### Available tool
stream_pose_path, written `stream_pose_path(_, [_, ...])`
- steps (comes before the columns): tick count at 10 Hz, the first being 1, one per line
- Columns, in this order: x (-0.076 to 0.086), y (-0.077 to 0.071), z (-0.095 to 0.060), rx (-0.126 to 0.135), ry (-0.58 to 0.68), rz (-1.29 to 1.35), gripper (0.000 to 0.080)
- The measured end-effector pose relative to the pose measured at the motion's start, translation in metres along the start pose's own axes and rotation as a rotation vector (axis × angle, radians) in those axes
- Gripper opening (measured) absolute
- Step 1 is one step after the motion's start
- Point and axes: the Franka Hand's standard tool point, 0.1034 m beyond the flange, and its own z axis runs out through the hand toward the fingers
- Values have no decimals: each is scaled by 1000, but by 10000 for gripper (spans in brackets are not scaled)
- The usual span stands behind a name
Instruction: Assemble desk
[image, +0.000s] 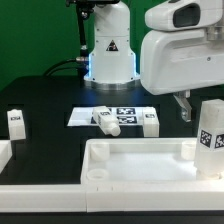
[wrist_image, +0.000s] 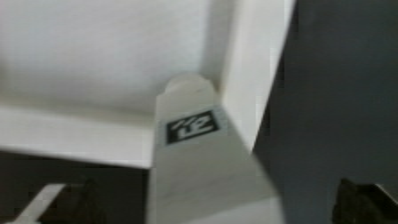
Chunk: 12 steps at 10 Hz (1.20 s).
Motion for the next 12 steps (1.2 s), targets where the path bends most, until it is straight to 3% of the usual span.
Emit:
stream_pose_path(2, [0,-1,0,0,-1,17,623])
stream_pose_path(3, [0,-1,0,0,-1,43,421])
stream_pose_path(4, [0,-1,0,1,-1,117,421])
stream_pose_path(5, [0,0,0,-1,2,204,286])
stream_pose_path(7, [-1,0,-1,-6,32,439,286])
stream_pose_path(9, [-8,0,1,24,81,893,286])
stream_pose_path(12, [-8,1,1,50,75,1134,287])
